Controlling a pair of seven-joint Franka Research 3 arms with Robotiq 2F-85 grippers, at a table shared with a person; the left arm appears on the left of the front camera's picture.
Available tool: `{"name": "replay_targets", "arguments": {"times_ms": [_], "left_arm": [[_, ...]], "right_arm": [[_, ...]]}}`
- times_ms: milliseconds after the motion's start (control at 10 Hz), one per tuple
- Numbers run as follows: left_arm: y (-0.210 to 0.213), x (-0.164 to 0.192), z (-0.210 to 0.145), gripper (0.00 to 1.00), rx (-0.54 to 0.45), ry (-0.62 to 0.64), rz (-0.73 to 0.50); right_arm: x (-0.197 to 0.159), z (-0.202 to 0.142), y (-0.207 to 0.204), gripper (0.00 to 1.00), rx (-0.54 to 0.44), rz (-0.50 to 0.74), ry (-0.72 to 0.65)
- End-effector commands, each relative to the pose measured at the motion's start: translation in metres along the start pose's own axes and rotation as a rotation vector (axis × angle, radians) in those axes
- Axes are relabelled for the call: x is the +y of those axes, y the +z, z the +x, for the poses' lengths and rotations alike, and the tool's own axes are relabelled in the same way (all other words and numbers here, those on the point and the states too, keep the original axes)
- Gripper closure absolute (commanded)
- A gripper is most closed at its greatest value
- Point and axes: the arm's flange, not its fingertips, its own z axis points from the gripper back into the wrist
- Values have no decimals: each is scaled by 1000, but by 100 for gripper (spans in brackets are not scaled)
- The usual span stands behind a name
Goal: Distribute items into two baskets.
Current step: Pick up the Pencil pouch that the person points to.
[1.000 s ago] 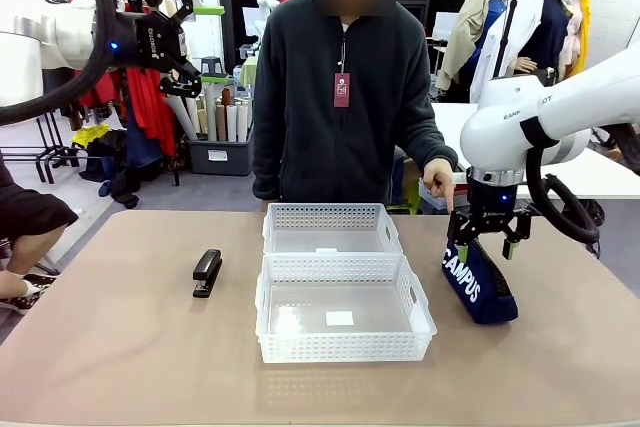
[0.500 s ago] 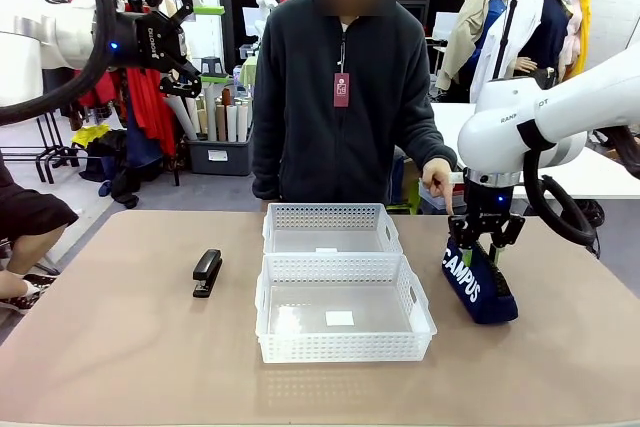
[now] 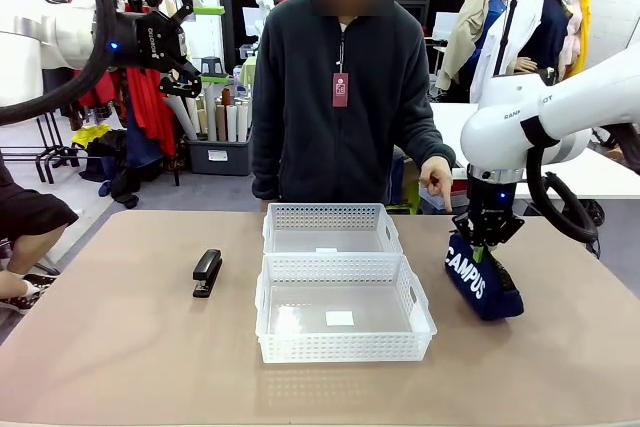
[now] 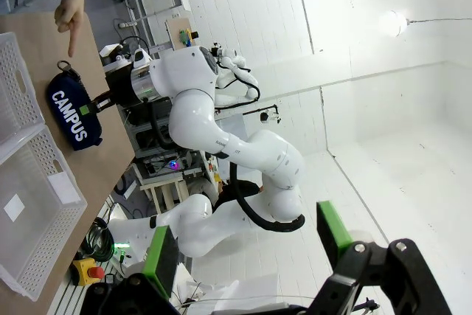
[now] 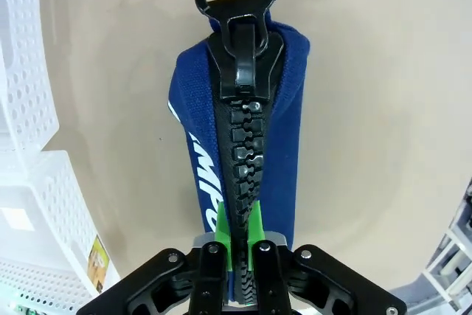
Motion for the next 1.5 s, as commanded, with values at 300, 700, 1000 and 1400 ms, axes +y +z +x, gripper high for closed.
{"name": "replay_targets", "arguments": {"times_ms": [300, 700, 1000, 1400], "left_arm": [[1, -1, 0, 0, 0, -4, -1], [1, -1, 0, 0, 0, -4, -1], [1, -1, 0, 0, 0, -4, -1], [1, -1, 0, 0, 0, -4, -1]], "right_arm": [[-4, -36, 64, 100, -63, 64, -52], [-4, -62, 164, 100, -49, 76, -137], [-8, -72, 236, 100, -81, 121, -132], [-5, -84, 314, 100, -219, 157, -146]]}}
